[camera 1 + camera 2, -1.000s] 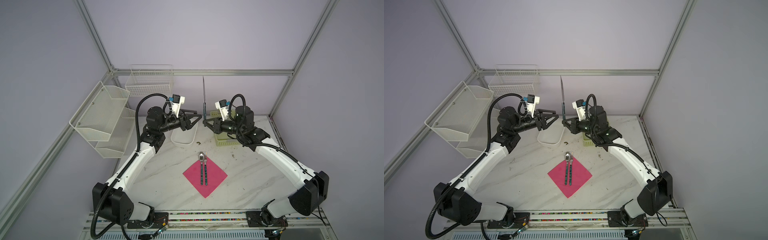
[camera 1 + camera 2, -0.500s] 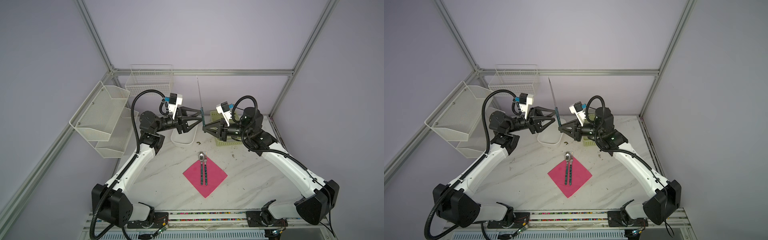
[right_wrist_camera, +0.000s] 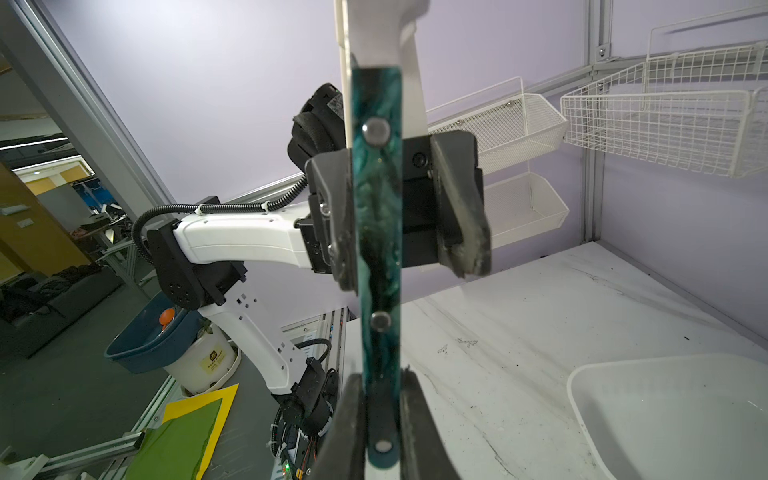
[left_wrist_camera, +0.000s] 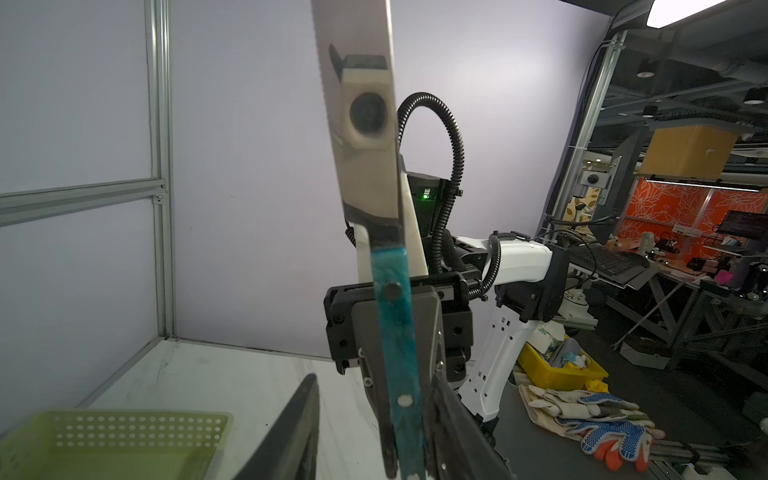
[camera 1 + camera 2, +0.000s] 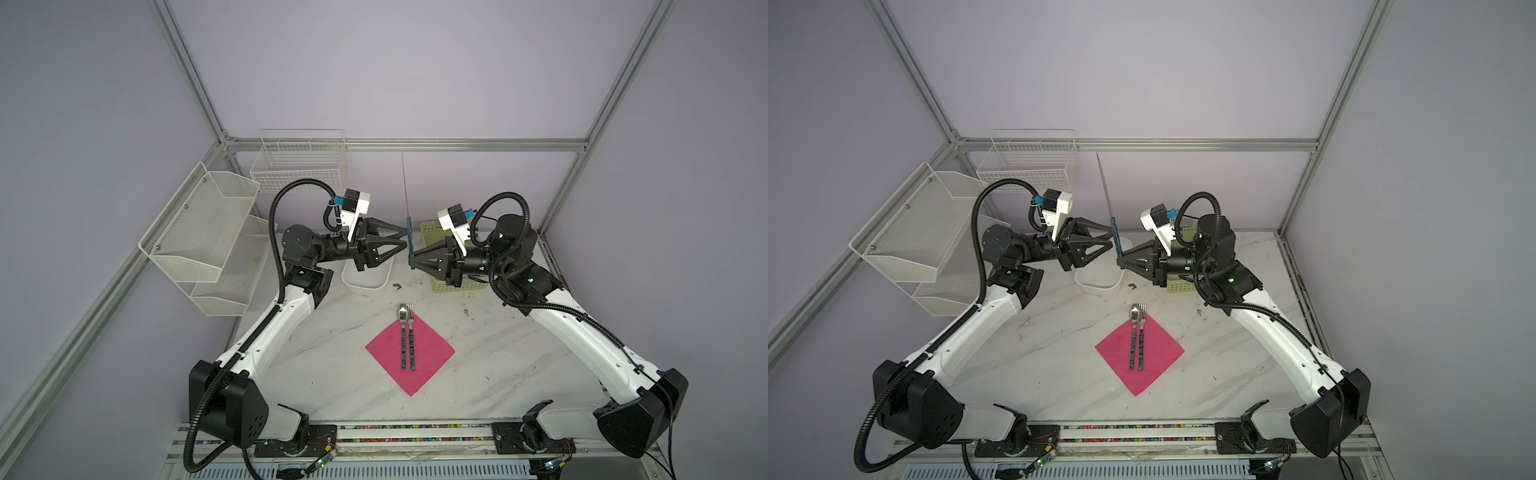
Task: Place the utensils on the paper napkin and roll it up
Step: 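Raise the knife high with both grippers holding it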
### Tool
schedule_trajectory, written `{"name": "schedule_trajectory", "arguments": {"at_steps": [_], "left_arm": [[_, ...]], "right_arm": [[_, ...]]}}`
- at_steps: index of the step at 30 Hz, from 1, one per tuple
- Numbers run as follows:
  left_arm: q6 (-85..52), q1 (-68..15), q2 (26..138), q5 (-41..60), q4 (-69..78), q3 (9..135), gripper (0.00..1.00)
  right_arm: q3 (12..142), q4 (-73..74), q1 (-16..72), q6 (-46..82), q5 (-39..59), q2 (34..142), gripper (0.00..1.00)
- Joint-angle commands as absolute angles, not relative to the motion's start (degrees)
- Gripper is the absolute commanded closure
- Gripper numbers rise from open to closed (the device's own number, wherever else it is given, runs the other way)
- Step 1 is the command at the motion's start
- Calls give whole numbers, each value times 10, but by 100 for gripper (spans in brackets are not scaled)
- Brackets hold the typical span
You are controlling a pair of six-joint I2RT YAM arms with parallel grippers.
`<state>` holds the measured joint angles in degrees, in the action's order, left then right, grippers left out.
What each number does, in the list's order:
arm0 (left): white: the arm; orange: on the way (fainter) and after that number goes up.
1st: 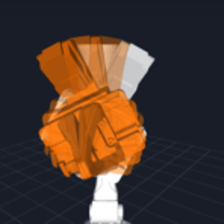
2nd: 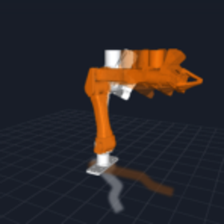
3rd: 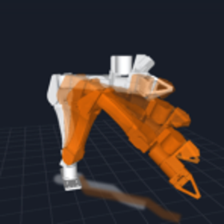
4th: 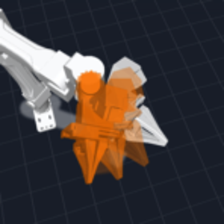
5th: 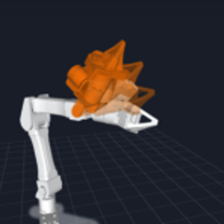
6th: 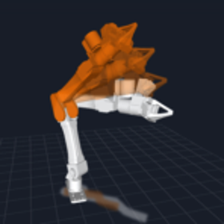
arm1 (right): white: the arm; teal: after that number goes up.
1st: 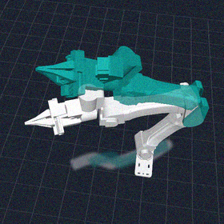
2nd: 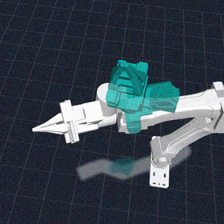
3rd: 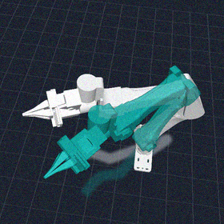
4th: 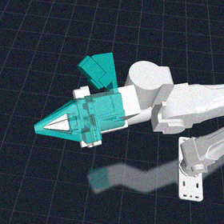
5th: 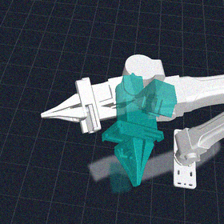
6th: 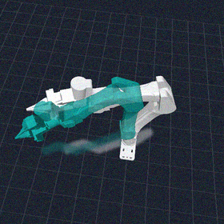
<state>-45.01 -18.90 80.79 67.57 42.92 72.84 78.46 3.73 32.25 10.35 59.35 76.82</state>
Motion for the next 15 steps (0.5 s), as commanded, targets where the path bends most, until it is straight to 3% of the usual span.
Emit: {"name": "schedule_trajectory", "arguments": {"at_steps": [1,15], "left_arm": [[-471,-194,825,692,469,738,60],[-490,-198,837,694,484,756,63]], "right_arm": [[785,58,324,84,602,760,100],[787,18,324,54,585,773,100]]}}
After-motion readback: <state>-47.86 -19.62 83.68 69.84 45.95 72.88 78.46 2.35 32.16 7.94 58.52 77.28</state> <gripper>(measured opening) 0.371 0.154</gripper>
